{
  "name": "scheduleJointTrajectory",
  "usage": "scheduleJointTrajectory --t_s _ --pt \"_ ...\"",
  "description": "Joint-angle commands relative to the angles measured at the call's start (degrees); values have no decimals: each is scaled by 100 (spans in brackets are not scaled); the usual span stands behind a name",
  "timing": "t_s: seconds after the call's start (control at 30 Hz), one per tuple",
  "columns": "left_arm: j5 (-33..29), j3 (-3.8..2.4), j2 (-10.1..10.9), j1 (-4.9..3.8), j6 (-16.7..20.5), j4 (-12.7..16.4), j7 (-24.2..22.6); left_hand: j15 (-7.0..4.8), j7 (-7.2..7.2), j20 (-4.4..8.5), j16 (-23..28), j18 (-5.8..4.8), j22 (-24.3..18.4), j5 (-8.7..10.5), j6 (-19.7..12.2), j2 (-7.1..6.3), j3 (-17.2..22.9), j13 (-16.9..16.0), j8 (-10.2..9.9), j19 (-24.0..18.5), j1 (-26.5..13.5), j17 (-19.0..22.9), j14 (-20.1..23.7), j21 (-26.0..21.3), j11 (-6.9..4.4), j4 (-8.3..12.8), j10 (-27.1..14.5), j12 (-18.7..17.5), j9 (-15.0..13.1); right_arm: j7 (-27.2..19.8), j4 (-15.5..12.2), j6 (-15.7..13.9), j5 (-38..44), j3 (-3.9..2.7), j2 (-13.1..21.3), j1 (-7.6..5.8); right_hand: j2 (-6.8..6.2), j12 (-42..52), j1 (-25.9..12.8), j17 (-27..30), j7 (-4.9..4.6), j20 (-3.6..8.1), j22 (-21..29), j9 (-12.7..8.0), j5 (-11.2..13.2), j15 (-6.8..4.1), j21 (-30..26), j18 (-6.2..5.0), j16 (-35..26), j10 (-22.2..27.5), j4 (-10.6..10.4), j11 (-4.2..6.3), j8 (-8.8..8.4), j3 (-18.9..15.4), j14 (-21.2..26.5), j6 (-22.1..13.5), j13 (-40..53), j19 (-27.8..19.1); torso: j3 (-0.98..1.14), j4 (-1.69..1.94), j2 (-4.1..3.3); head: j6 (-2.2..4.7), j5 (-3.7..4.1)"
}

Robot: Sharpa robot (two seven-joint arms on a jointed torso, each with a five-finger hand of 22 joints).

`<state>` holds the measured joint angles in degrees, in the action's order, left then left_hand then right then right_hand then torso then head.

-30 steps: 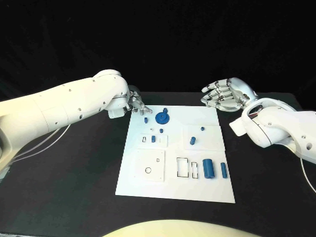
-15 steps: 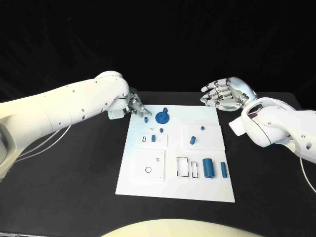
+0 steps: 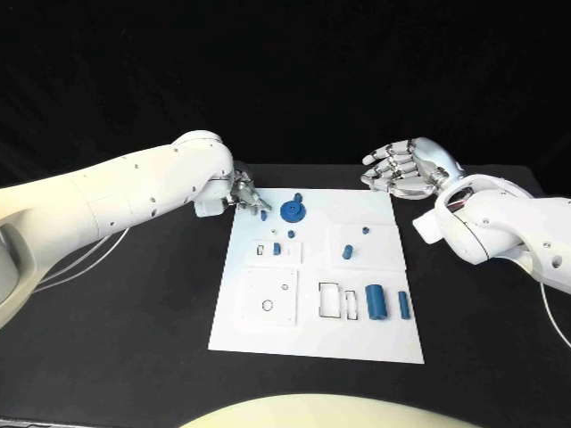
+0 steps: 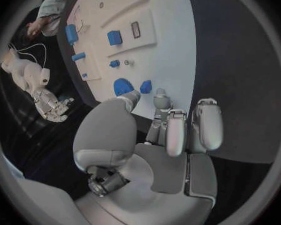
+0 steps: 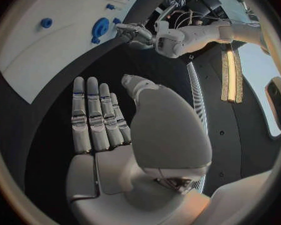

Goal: Assemble the parts on the task board

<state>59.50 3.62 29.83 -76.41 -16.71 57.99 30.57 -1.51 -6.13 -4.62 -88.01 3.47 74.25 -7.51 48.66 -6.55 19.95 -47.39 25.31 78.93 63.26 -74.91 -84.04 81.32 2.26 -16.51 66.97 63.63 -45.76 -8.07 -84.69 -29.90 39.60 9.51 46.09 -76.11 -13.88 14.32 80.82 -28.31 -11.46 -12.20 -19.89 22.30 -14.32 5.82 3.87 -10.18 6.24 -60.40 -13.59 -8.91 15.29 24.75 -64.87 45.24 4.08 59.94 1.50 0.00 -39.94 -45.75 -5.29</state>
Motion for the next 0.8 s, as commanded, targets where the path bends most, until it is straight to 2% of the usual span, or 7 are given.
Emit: scheduleJointTrajectory --t_s 0.03,0.23,0.33,0.53,0.7,0.8 --pt "-83 3 -23 16 -149 -17 -100 -4 -5 2 -29 16 12 -28 45 23 55 -2 30 60 105 -1260 -498 40 -36 -3 15 23 -6 -66 -10 64 14 -2 -8 2 5 -18 -49 5 -141 -5 5 -5 -36 22 -30 -26 -30 -21 27 -7 -34 -1 -3 19 -5 -33 -1 8 6 -12 23" --pt "-177 7 -26 25 -184 -10 -121 -13 8 7 -33 16 16 -26 80 68 145 6 85 59 242 -1265 -500 40 -47 5 12 26 -30 -61 0 65 14 -2 -21 2 5 -21 -48 11 -142 -7 16 -6 -39 24 -30 -26 -35 -22 31 -8 -36 -1 0 19 -10 -37 12 -1 10 -19 9" --pt "-240 8 -27 27 -197 2 -131 -21 21 10 -39 15 20 -23 108 86 192 -1 124 59 312 -1273 -503 42 -58 13 20 35 -52 -59 4 66 14 -2 -27 2 5 -21 -48 11 -142 -7 16 -6 -39 24 -30 -26 -35 -22 31 -8 -36 -1 0 19 -10 -37 4 -1 6 -14 15" --pt "-295 9 -19 28 -159 8 -150 -44 55 24 -48 14 29 -13 144 131 302 -6 214 62 470 -1285 -508 44 -88 24 38 47 -120 -45 12 68 14 -1 -35 2 9 -25 -47 18 -144 -9 28 -8 -43 26 -30 -26 -41 -22 34 -10 -38 0 3 19 -16 -41 6 3 6 -16 9" --pt "-336 8 11 28 -91 24 -159 -107 137 74 -47 14 39 23 149 235 613 21 484 62 781 -1281 -507 43 -159 74 48 31 -385 -30 25 71 14 -1 -41 2 16 -39 -62 36 -154 -16 60 -12 -46 34 -30 -25 -57 -15 33 -19 -47 -3 12 14 -28 -53 5 3 2 -21 13" --pt "-385 6 36 28 -78 49 -163 -150 198 114 -55 13 49 49 113 244 906 29 753 65 936 -1291 -511 41 -212 135 73 27 -670 -26 31 76 12 -1 -46 2 17 -44 -68 43 -157 -18 70 -14 -47 37 -30 -25 -62 -11 32 -21 -50 -5 16 12 -31 -57 4 4 0 -37 16"
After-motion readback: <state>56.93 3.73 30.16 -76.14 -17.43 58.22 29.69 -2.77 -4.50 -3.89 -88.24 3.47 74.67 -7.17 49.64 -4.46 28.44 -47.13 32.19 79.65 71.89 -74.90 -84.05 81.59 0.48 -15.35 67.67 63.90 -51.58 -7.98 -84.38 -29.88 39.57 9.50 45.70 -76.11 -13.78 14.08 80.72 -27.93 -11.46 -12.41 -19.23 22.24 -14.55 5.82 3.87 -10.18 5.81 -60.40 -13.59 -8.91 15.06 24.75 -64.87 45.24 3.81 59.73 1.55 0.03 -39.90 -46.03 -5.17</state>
